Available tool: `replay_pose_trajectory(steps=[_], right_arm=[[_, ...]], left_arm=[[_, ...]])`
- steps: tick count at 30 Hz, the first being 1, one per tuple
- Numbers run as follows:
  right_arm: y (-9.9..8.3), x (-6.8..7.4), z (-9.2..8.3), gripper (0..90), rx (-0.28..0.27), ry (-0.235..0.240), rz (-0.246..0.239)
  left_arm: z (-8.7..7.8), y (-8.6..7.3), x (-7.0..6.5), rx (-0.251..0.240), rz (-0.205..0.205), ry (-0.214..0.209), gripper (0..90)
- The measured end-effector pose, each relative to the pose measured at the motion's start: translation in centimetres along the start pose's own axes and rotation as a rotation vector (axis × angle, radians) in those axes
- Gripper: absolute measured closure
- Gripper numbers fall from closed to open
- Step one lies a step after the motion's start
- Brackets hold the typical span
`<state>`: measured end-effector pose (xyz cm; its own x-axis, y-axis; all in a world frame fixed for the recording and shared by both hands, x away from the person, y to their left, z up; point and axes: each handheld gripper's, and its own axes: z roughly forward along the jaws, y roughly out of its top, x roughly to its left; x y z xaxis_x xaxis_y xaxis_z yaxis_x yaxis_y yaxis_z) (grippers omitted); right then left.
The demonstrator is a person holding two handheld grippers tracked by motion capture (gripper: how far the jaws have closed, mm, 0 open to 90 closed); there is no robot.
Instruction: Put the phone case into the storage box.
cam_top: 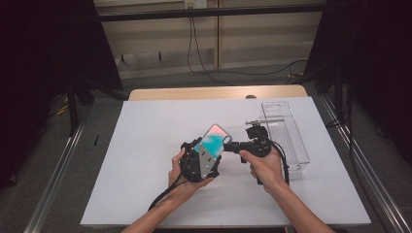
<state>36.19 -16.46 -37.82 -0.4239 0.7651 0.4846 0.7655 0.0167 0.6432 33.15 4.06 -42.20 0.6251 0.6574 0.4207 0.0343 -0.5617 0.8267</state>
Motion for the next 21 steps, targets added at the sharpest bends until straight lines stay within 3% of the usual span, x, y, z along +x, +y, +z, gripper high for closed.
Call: replay_pose_trajectory(steps=[6, 11, 21], right_arm=[[-0.45, -0.12, 0.36, 80.7, 0.005, 0.039, 0.032], [-0.41, -0.25, 0.48, 82.5, 0.003, 0.073, 0.059], [-0.30, -0.24, 0.23, 82.7, -0.015, 0.076, 0.063]], left_arm=[[0.37, -0.59, -0.03, 0.032, 0.009, 0.014, 17.2], [0.45, -0.59, 0.12, 0.025, 0.011, 0.022, 17.1], [0.55, -0.50, 0.45, 0.003, 0.004, 0.012, 16.4]])
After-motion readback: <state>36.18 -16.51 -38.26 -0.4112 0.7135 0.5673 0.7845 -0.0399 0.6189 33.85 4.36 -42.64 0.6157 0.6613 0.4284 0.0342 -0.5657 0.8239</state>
